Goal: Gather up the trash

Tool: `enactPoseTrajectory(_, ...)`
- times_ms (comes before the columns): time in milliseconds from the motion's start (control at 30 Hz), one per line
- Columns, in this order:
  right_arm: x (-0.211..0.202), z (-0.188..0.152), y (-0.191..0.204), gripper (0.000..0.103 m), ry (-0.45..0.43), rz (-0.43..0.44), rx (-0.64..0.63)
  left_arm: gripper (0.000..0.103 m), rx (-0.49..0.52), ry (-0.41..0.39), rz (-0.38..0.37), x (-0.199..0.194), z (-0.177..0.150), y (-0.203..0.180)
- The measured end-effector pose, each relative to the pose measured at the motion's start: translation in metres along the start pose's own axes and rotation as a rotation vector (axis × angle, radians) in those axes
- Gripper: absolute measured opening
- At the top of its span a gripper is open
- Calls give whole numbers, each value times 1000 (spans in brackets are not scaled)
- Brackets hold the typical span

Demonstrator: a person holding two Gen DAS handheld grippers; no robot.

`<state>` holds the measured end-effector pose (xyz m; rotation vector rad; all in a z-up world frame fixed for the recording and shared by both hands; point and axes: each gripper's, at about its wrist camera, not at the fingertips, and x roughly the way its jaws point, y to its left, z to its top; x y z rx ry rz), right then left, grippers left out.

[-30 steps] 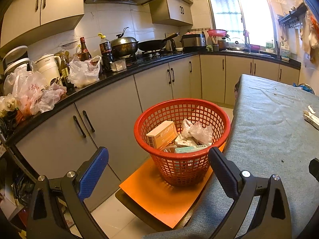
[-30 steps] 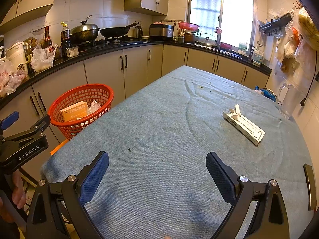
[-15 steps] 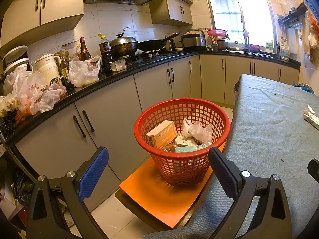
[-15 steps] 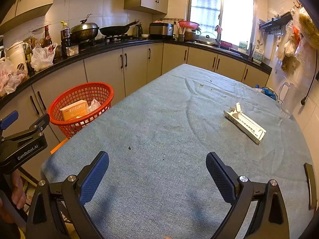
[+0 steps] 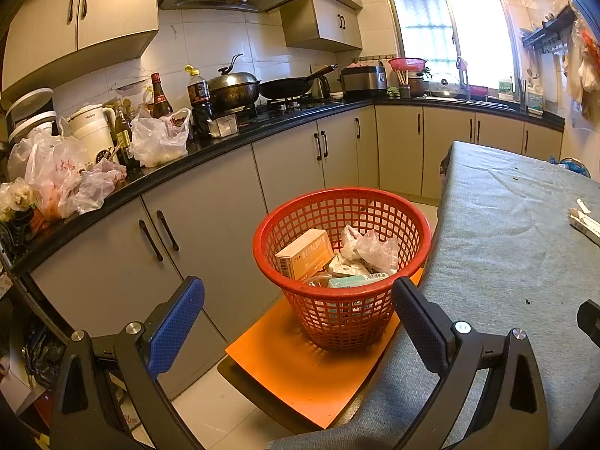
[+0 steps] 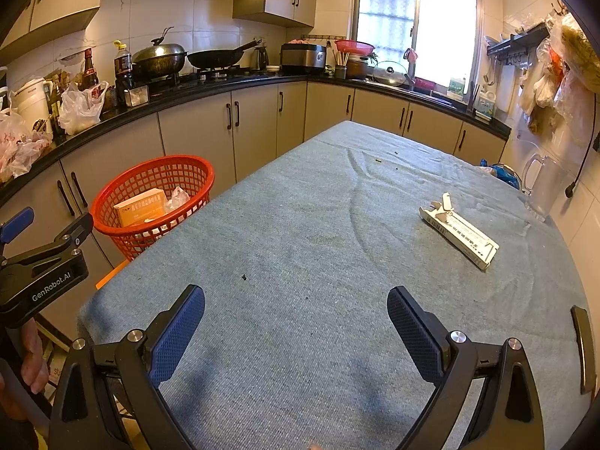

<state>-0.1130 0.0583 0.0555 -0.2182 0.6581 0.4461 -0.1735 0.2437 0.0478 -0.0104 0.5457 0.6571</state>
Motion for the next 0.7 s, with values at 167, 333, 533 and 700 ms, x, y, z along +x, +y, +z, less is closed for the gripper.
enactPoseTrajectory(167,-4,-1,1,100,-6,1,2,100,2,-6,3,-3,1,-1)
enactPoseTrajectory(333,-9,-3,-1,100,-10,4,11,100,9,-14,2,-11,3,-5)
enactPoseTrajectory(533,-17,-7,-9,100,-20,5,35,100,39,-29,0,-20,4,-17)
enactPoseTrajectory(700,-21,-11,-28,100,-20,7,76,100,85,-31,-52,-29,8,-43)
